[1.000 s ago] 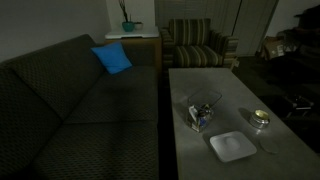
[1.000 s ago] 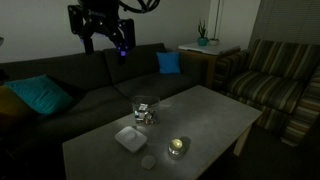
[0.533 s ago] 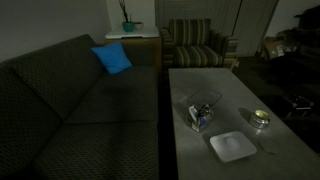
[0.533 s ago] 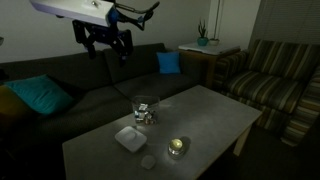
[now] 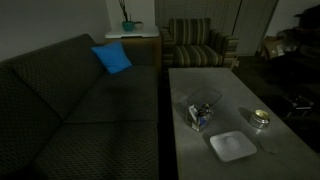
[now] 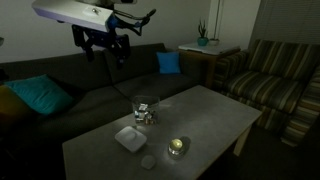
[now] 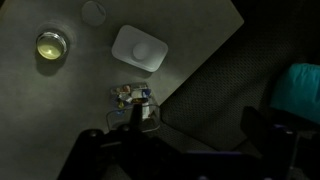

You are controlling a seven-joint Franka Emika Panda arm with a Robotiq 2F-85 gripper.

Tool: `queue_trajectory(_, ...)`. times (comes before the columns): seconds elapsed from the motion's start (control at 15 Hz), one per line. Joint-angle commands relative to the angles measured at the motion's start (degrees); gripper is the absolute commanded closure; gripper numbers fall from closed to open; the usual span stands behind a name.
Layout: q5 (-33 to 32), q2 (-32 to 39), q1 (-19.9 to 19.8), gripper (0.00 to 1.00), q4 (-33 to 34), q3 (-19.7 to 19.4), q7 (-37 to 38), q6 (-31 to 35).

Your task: Put the white lid on top of the clear storage jar then press down the button on the lid

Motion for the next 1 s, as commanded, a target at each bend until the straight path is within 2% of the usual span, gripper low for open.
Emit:
queue_trajectory(0.0, -1.2, -0.77, -0.54, 0.0, -1.47, 2.1, -3.54, 5.32)
queue_trajectory(0.13, -1.65, -0.57, -0.17, 0.0, -1.45, 3.29, -8.06, 8.02)
queue_trajectory(0.33, 3.16, 1.77, 1.46, 0.0, -0.09, 5.19, -18.19, 12.47)
queue_trajectory(0.53, 6.33, 6.73, 2.64, 0.0, 1.23, 7.53, -25.83, 20.23)
queue_trajectory(0.73, 3.82, 14.33, 3.7, 0.0, 2.93, 8.07, -24.4, 27.86)
queue_trajectory(0.87, -0.84, 21.22, 6.99, 0.0, 4.5, 4.4, -19.45, 32.88)
queue_trajectory(0.93, -2.66, 24.61, 10.07, 0.0, 5.73, 0.87, -16.53, 33.6)
